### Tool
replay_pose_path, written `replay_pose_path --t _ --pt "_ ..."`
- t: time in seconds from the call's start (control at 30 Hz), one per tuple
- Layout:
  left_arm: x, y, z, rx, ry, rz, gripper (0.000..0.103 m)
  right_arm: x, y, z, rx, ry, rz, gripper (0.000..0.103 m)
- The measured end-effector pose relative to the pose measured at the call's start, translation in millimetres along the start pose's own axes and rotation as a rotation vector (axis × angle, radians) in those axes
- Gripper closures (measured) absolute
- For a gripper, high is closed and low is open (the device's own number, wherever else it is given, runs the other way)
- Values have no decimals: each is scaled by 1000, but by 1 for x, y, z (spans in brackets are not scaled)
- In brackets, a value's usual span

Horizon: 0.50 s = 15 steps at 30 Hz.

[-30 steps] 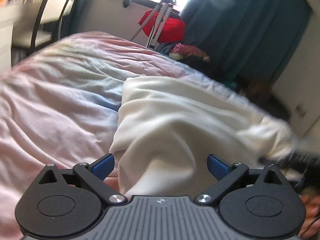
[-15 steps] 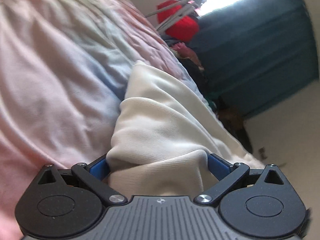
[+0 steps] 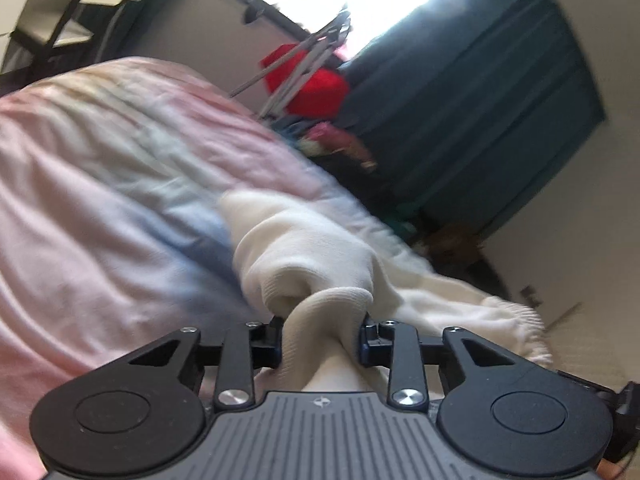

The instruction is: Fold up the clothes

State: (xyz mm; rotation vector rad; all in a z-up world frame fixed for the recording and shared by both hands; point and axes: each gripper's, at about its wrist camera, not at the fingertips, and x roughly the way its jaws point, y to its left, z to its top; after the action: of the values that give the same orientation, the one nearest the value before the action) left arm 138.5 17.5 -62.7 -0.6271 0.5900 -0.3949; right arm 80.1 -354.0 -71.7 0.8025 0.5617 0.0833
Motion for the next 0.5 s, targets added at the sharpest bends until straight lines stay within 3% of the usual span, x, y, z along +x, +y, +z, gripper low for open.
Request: replay_pose_path --t 0.2,0.5 --pt "17 -79 11 83 4 -95 76 -45 -20 52 47 -78 19 72" --pt "154 -238 21 159 50 -208 78 -91 -83 180 79 -228 -101 74"
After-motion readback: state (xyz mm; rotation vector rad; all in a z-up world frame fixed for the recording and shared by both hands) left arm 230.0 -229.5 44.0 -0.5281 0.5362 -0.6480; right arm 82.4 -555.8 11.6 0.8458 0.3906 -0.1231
